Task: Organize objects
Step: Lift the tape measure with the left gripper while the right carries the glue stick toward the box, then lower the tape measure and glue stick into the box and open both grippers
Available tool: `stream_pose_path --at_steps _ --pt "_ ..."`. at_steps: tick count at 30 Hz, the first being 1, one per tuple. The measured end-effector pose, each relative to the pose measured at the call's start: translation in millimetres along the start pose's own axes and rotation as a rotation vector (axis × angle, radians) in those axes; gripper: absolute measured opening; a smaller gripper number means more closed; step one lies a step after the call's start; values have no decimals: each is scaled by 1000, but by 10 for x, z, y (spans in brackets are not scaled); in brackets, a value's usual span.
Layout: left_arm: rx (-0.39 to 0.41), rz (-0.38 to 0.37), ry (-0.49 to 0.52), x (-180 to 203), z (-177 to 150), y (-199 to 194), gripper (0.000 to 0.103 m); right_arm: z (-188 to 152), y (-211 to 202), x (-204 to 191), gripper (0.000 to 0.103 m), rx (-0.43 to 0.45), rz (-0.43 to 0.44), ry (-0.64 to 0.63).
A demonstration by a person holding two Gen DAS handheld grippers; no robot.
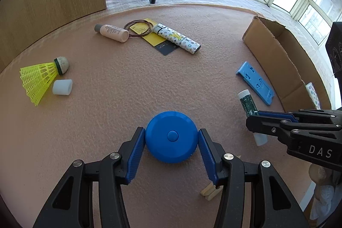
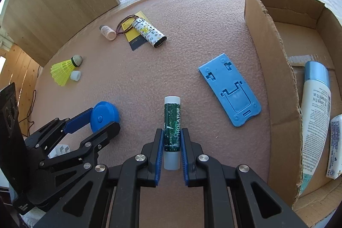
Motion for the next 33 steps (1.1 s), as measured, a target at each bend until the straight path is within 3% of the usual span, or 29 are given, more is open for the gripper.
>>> stream_pose_path --at_steps 8,16,25,33 --pt "71 -13 9 87 63 -389 54 -149 -541 36 14 83 60 -19" --pt "154 -60 82 522 409 -699 54 -155 -1142 254 14 204 57 -17" --pt "193 -99 180 1127 952 -652 54 32 -1491 806 14 291 -7 41" --pt "181 -130 238 1602 1433 -353 54 361 -1513 1230 14 326 -72 87"
Point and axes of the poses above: each gripper's, at about its wrist camera, not at the fingertips, and y roughly the way its jaws point, x to its right, z to its top, the point moved 1 cm from there along y, roughly the way its jaws point, and after that the axes turned 10 degrees about y, right-handed, at the moved point
